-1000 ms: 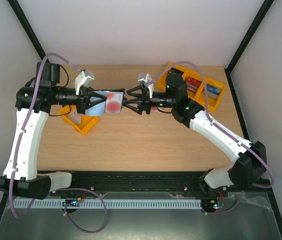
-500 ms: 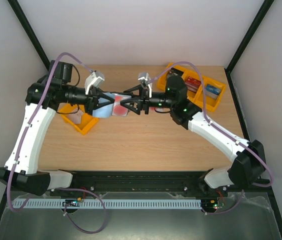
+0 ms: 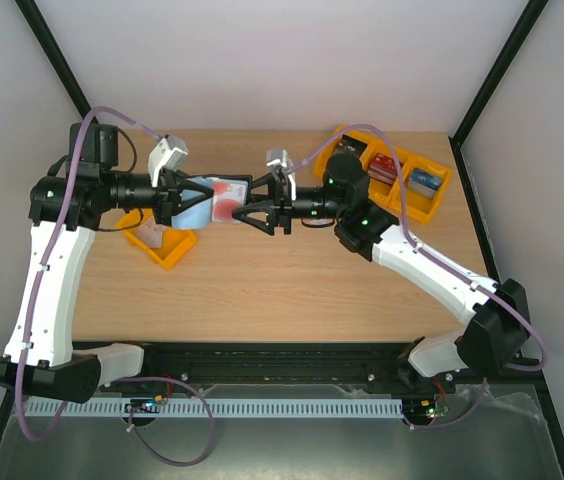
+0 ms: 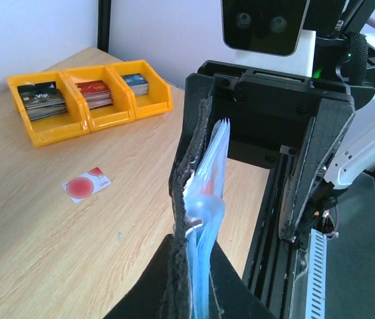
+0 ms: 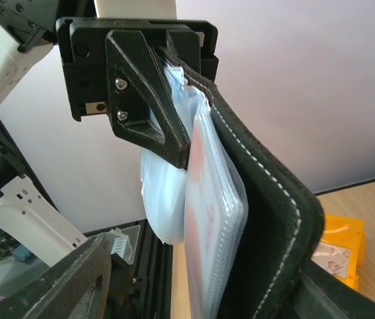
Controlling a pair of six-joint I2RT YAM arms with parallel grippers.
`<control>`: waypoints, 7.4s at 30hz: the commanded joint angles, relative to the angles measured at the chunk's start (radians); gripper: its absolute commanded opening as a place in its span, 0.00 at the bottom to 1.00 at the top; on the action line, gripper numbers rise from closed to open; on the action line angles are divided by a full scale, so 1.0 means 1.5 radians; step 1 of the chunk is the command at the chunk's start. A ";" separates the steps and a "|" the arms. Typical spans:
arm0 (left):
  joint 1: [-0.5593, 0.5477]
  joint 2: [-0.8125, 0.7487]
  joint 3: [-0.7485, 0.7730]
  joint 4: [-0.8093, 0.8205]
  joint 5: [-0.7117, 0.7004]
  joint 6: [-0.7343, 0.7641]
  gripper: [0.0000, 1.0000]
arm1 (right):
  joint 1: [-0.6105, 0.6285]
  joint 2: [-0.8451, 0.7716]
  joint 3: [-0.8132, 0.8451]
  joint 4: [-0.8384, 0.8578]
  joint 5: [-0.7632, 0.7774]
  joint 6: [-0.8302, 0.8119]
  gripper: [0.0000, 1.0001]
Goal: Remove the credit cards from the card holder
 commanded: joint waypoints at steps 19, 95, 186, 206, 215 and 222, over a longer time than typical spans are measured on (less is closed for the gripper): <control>0.012 -0.003 -0.011 -0.012 0.025 0.025 0.02 | -0.060 -0.031 0.037 -0.107 0.024 -0.067 0.36; -0.006 0.014 -0.006 -0.032 0.040 0.050 0.02 | -0.058 0.021 0.089 -0.237 0.099 -0.148 0.71; -0.048 0.013 -0.197 0.164 -0.029 -0.093 0.02 | -0.046 -0.038 -0.033 -0.100 0.158 0.194 0.43; -0.036 0.003 -0.160 0.083 0.066 -0.008 0.02 | -0.066 -0.028 -0.091 -0.142 0.120 0.011 0.49; -0.037 0.008 -0.145 0.064 0.079 0.009 0.02 | -0.065 -0.032 -0.115 -0.112 0.089 -0.006 0.57; -0.037 0.003 -0.146 0.068 0.068 0.004 0.02 | -0.065 -0.047 -0.123 -0.126 0.008 -0.053 0.66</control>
